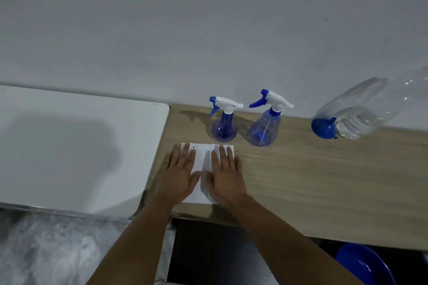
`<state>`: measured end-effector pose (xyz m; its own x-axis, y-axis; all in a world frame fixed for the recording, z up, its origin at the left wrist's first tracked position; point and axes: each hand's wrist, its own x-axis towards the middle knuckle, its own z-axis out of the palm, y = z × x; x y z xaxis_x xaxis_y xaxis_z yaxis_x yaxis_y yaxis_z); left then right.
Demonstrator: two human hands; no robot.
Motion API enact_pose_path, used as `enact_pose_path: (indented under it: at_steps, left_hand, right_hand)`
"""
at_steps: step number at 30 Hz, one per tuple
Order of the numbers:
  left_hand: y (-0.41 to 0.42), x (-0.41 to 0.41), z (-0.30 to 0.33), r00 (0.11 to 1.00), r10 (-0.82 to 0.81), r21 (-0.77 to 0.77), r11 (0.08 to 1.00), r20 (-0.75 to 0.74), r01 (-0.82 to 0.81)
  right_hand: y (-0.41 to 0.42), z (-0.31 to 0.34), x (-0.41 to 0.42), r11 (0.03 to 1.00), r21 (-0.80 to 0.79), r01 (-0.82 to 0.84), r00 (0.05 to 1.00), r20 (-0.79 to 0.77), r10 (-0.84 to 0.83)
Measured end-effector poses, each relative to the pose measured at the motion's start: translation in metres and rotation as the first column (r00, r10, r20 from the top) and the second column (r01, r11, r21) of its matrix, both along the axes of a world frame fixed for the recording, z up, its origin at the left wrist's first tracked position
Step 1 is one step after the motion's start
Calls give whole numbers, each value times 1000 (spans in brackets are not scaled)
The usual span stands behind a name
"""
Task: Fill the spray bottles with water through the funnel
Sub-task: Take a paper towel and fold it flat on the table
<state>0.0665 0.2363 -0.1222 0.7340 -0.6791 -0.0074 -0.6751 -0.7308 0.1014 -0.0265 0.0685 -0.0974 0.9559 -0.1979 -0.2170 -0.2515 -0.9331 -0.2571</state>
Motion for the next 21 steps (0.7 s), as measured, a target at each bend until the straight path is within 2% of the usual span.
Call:
enact_pose_path:
  at_steps: [2,5,14,21]
  left_hand:
    - [1,4,-7,1000,-19,33,999,-11,19]
    - [-1,8,-9,999,-24,60,998,-22,25]
    - [-25,9,-1,999,-41,158,987,13,38]
    - [-60,1,3,996,-87,161,983,12,84]
  right_hand:
    - [3,-10,5,999,-40,-33,999,-44,31]
    - [0,-20,4,997,-78,-29,999,-31,26]
    - [-22,-19,5,998,-54,-23,999,-30,21]
    - [-55,-19,-7,998,-67,15,999,-38,-18]
